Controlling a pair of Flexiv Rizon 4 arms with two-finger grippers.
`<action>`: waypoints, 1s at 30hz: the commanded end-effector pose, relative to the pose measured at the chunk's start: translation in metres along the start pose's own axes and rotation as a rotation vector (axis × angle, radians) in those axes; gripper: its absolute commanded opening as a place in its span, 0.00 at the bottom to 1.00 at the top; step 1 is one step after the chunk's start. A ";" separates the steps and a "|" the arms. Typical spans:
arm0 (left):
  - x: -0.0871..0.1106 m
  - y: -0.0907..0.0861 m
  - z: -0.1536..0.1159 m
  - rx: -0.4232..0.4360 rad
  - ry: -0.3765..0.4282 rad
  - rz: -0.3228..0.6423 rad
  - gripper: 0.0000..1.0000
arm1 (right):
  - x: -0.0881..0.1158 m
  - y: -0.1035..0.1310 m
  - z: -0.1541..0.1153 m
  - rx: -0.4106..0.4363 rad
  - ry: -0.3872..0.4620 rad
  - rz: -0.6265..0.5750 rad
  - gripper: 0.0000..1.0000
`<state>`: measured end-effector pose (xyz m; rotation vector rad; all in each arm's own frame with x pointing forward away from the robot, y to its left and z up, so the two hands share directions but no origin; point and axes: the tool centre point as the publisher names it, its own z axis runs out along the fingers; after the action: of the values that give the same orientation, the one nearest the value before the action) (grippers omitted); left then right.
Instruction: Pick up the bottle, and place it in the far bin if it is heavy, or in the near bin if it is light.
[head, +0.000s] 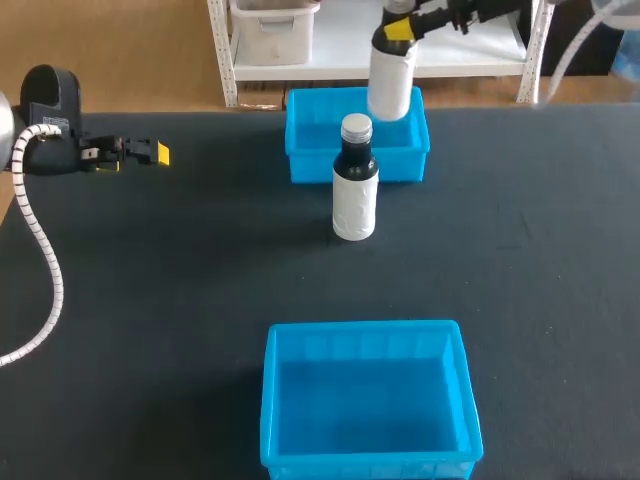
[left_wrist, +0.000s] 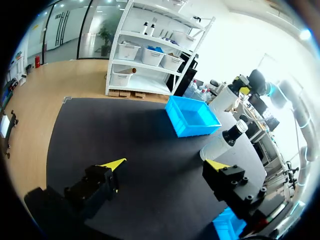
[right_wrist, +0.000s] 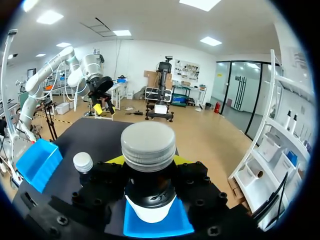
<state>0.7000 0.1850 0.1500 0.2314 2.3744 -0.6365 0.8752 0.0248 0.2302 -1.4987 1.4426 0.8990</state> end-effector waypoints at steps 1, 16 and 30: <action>0.000 0.000 0.000 0.000 0.000 0.000 1.00 | -0.002 -0.011 0.012 -0.101 -0.002 0.000 0.00; 0.000 0.000 0.000 0.000 0.000 0.000 1.00 | -0.007 0.000 0.045 -0.148 -0.006 -0.018 0.00; 0.000 0.000 0.000 0.000 0.000 0.000 1.00 | 0.002 0.001 0.077 -0.183 -0.027 -0.020 0.00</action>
<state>0.7000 0.1850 0.1500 0.2314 2.3744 -0.6365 0.8664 0.0899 0.2001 -1.5484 1.3922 0.9626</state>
